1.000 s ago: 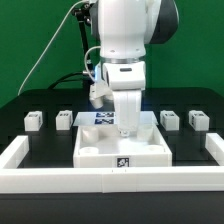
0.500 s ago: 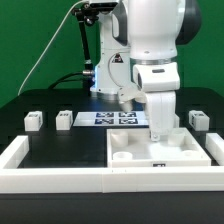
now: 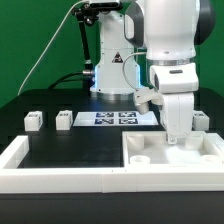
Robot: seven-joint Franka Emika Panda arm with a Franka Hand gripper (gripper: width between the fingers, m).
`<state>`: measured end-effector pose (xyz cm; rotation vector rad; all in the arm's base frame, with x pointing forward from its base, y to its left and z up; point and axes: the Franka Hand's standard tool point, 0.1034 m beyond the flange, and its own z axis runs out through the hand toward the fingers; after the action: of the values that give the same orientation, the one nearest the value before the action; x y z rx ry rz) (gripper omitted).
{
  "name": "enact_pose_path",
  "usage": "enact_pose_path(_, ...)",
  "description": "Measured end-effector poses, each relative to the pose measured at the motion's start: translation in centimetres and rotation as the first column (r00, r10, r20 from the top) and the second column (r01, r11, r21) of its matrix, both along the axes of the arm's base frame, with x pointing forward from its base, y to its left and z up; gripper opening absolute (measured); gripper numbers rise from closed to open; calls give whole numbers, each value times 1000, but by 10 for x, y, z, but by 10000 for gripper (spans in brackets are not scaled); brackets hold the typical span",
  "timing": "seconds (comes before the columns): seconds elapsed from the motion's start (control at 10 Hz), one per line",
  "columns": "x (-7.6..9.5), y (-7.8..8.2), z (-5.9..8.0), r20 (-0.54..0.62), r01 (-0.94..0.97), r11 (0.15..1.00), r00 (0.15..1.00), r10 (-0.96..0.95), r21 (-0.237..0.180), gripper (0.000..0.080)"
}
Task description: Assemble square table
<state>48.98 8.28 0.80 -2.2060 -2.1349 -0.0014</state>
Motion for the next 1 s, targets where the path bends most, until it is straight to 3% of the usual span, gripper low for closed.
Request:
enact_pose_path(0.4, 0, -1, 0, -9, 0, 1000, 1000, 0, -3, 67)
enact_pose_path(0.6, 0, -2, 0, -10, 2, 1000, 1000, -2, -3, 401)
enact_pose_path(0.7, 0, -2, 0, -10, 2, 1000, 1000, -2, -3, 401)
enact_pose_path(0.8, 0, -2, 0, -10, 2, 1000, 1000, -2, -3, 573)
enact_pose_path(0.9, 0, -2, 0, -10, 3, 1000, 1000, -3, -3, 573)
enact_pose_path(1.0, 0, -2, 0, -10, 3, 1000, 1000, -3, -3, 634)
